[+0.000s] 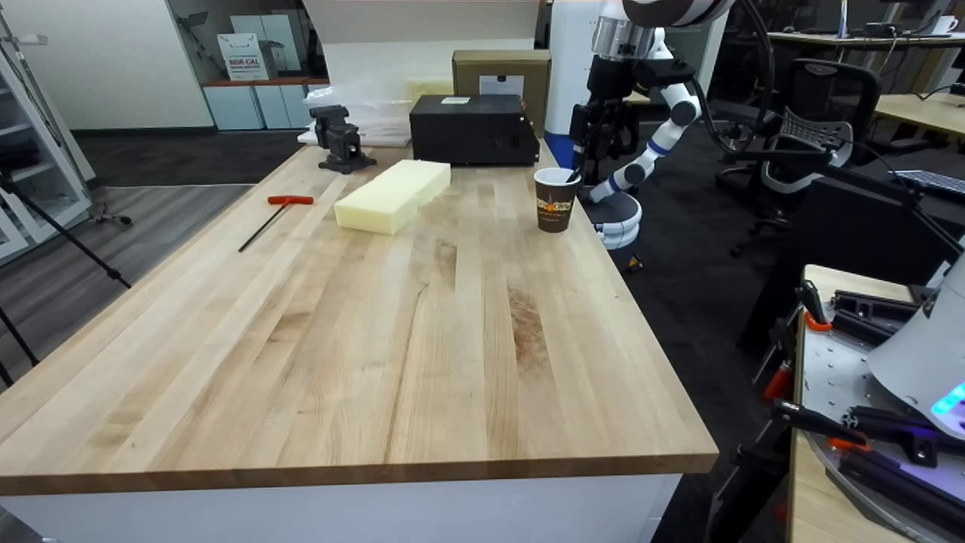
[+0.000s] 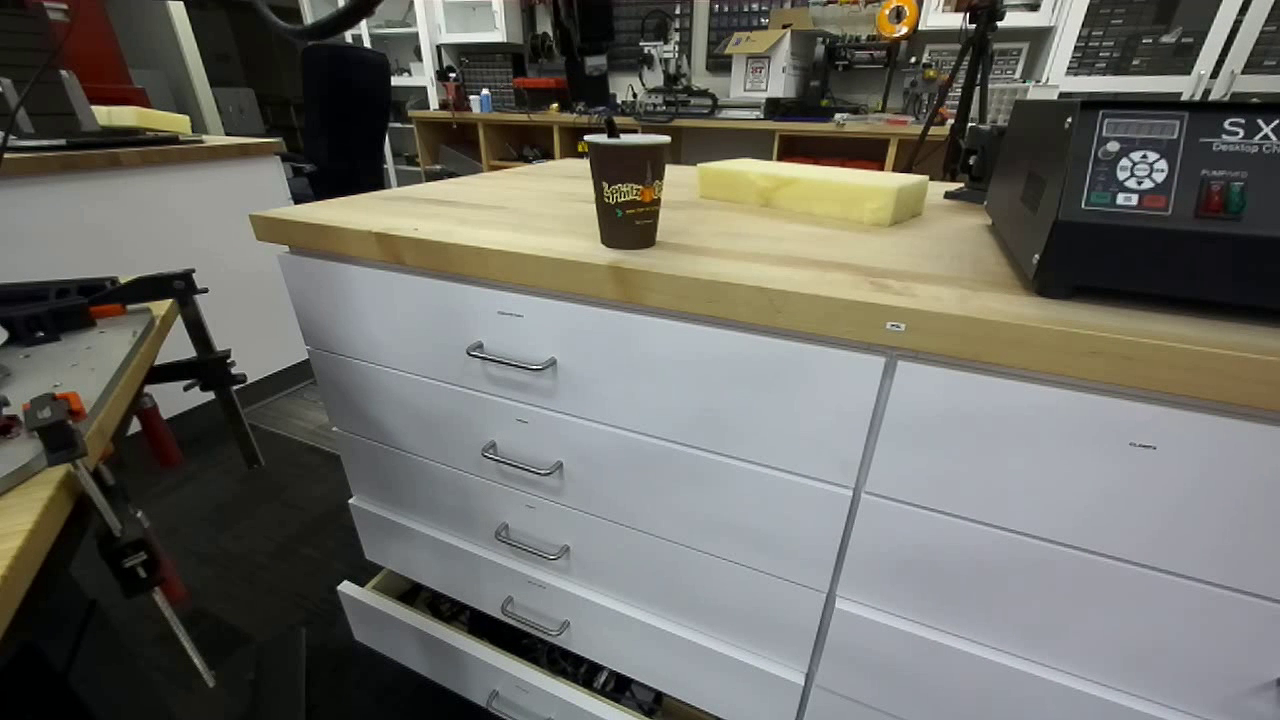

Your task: Put the pen inside the brown coffee cup, remove the pen from the coffee cup

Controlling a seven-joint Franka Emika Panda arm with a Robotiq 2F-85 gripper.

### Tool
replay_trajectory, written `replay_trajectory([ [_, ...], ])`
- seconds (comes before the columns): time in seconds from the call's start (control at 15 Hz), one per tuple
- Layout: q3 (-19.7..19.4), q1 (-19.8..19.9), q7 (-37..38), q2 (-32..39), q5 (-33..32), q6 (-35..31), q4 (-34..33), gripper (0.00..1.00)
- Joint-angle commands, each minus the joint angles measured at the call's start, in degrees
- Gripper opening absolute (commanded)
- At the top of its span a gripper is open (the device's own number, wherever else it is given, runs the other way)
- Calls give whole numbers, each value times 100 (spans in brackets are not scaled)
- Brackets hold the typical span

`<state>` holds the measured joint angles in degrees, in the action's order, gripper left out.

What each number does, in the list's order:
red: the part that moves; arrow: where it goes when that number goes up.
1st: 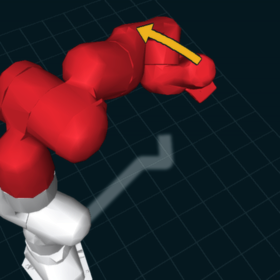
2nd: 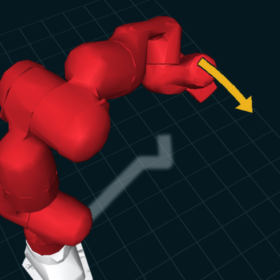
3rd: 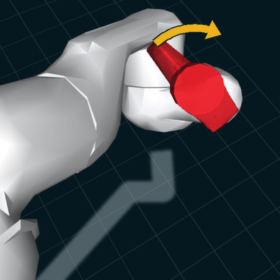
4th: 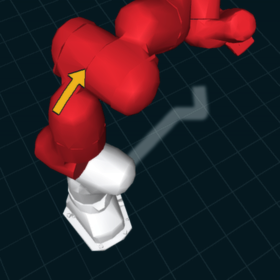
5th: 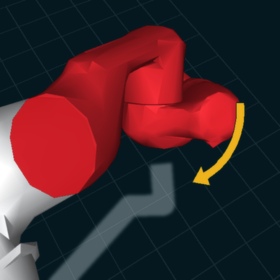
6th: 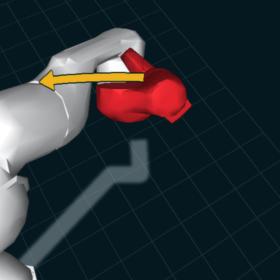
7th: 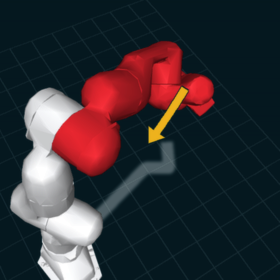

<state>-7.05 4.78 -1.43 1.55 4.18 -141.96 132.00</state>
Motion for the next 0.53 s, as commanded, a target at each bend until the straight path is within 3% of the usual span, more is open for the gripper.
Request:
replay_trajectory([
  [0.0,33,67,-107,112,80,-183,-52,50],
  [0.07,37,66,-108,129,80,-204,-53,41],
  [0.27,40,67,-110,157,77,-234,-57,30],
  [0.4,41,66,-110,161,79,-241,-63,4],
  [0.47,42,66,-111,165,81,-248,-68,2],
])
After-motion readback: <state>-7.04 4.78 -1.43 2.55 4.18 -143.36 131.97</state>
